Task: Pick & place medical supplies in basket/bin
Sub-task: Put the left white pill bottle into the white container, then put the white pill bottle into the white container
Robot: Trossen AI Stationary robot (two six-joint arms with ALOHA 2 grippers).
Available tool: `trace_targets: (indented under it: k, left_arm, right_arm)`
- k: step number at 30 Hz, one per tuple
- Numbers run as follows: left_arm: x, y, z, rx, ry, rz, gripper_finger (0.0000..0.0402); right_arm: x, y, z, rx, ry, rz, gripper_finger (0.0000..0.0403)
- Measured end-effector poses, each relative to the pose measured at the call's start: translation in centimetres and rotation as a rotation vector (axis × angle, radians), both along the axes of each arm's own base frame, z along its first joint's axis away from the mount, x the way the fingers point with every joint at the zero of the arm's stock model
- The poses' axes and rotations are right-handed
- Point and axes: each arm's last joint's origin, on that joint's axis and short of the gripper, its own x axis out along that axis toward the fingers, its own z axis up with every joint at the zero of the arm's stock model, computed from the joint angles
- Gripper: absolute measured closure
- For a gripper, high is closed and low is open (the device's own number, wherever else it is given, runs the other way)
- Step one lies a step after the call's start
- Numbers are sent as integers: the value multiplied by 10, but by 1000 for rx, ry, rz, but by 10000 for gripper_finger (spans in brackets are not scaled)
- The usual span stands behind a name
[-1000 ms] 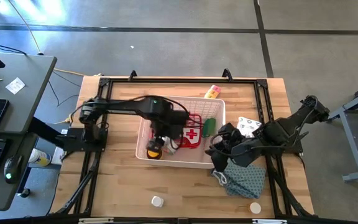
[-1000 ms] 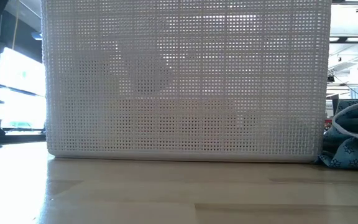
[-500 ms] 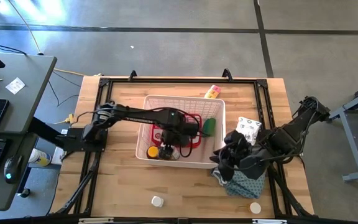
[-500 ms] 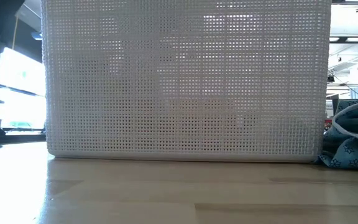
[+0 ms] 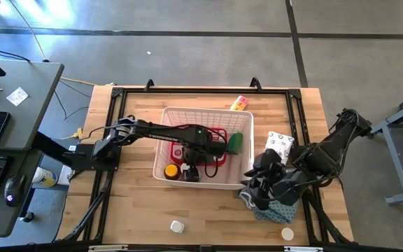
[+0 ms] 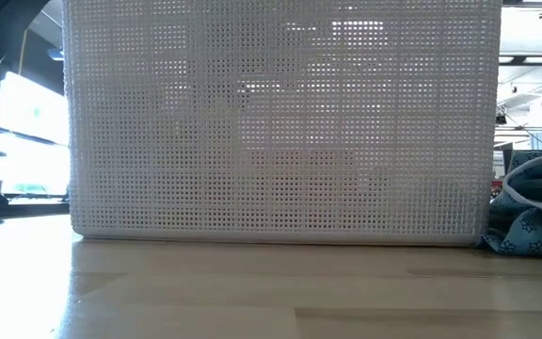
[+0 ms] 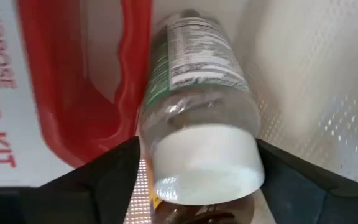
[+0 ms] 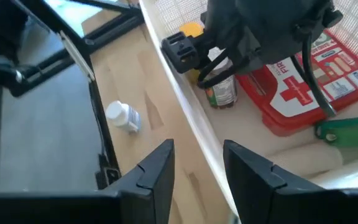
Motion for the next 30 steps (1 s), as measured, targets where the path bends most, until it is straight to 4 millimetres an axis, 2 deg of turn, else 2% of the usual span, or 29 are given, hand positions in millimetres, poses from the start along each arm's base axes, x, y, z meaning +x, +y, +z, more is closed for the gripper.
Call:
trace_targets:
  k: [7,12,15,18,25,30]
  left_arm:
    - [4,0,15,13,-29,137,22]
    - [1,-1,33,1,-16,177,17]
    - [3,-1,44,-10,-63,180,17]
    - [1,-1,64,-36,-122,195,16]
    - [0,0,103,-62,-294,138,16]
    - [-5,15,113,-28,-341,74,16]
  right_arm:
    - [-8,5,-3,-51,41,55,274]
    - [-16,14,-3,-20,24,42,274]
    - [-23,21,-1,-26,-23,7,274]
    - [-29,28,-1,-17,-59,-16,274]
    - [-34,33,0,11,-65,-14,274]
    - [-25,25,2,10,-126,-112,274]
